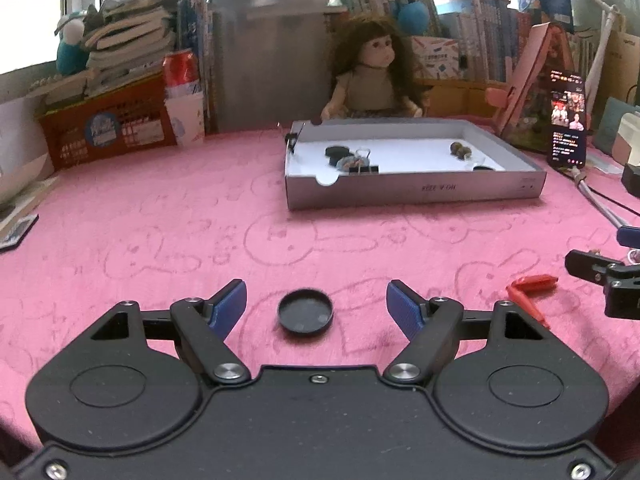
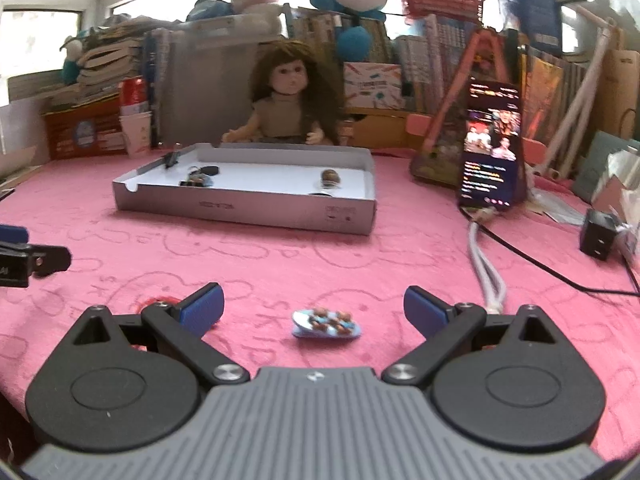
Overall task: Organize rigid objects
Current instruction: 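Grasp a black lid with the left gripper while the right grasps the blue plate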
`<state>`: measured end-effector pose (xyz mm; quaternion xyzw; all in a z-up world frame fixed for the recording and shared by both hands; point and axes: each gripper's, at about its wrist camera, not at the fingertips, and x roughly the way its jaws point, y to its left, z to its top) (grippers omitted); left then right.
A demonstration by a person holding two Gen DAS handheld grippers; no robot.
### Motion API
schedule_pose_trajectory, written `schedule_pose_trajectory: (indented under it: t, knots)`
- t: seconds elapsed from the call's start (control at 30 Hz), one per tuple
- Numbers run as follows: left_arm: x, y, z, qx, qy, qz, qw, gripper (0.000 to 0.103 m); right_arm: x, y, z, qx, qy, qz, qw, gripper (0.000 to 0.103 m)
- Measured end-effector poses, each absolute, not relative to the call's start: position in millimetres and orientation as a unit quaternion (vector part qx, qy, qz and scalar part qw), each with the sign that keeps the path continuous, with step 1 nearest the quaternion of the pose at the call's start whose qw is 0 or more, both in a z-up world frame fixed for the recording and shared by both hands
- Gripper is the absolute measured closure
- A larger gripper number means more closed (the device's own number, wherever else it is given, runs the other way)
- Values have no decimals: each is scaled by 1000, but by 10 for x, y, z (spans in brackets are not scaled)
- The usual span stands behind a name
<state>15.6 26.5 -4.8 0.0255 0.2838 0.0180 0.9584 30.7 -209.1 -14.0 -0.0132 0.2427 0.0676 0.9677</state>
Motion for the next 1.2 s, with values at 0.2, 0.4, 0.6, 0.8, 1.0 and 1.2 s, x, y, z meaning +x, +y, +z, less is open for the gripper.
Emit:
schedule_pose_trajectory:
  t: [0.2,0.4,0.6,0.8,1.0,1.2]
  knots:
    - [132,274,-107,20,285,23,958,29,257,-2092,-212,-15,240,48,970,3]
    - [158,266,-189,12,284,34,958,29,251,-2092,-267,-2,237,33,971,3]
    - [158,288,-219,5,276,35,961,28,244,-2079,-273,-4,230,26,973,3]
    - [178,334,-252,-1,270,50,962,12,293,-2106,-282,6,247,23,969,6]
    - [199,336,-262,-3,270,60,961,8,285,-2096,-290,1,249,24,968,9]
    - [189,321,-261,2,266,53,962,11,265,-2082,-287,-2,247,32,969,19]
